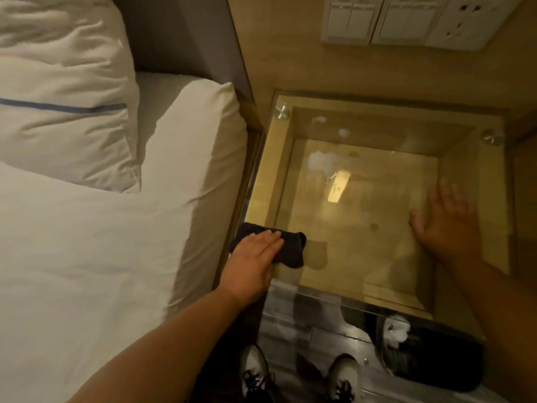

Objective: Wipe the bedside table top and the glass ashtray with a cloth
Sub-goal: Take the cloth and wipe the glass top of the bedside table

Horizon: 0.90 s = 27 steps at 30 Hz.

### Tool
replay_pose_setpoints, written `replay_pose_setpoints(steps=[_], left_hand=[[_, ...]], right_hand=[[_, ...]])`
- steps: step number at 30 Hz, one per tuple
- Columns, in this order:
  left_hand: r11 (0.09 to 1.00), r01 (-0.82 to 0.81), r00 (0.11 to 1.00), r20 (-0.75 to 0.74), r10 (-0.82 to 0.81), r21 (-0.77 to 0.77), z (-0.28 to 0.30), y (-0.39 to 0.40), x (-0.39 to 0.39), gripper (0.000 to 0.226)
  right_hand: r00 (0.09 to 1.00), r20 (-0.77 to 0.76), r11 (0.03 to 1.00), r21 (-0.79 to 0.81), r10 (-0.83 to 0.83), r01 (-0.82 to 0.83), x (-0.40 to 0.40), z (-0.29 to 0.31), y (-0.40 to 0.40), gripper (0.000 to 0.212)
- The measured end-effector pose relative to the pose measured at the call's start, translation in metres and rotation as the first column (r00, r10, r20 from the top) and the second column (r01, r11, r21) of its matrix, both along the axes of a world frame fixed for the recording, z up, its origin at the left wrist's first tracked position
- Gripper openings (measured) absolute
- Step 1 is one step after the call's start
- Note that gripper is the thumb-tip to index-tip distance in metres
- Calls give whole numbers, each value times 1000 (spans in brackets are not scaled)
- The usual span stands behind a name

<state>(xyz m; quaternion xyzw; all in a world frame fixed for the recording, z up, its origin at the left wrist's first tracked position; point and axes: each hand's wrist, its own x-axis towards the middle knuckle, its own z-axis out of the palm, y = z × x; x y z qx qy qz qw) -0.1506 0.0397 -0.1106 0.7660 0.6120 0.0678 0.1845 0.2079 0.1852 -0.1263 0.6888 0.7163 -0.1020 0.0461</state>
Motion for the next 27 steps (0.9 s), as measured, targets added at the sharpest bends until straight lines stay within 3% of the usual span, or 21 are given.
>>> replay_pose_setpoints(steps=[6,9,13,17,22,27], left_hand=[[1000,8,1000,-1,-8,-11,11,-49,1,49],[999,-3,998,69,7,-47,22,-62,-2,36],[939,-248,916,257,307,-237,48,-41,-2,25],[875,-457,804,345,484,-162,64,75,-4,27],[948,-310,926,249,283,76,52,269,13,32],[1000,-24,997,-73,23,-16,7,365,54,39]], right_hand=[[1000,-10,999,-33,7,-7,-1,4,-1,81],[1000,-13,998,-60,5,-6,0,6,0,81],[1000,-11,997,-73,1,-2,1,8,1,79],[1000,24,998,-66,-7,8,2,2,2,76],[1000,-22,1000,-4,-23,23,5,-5,3,72],[1000,-19,999,51,7,-6,7,-9,1,74]])
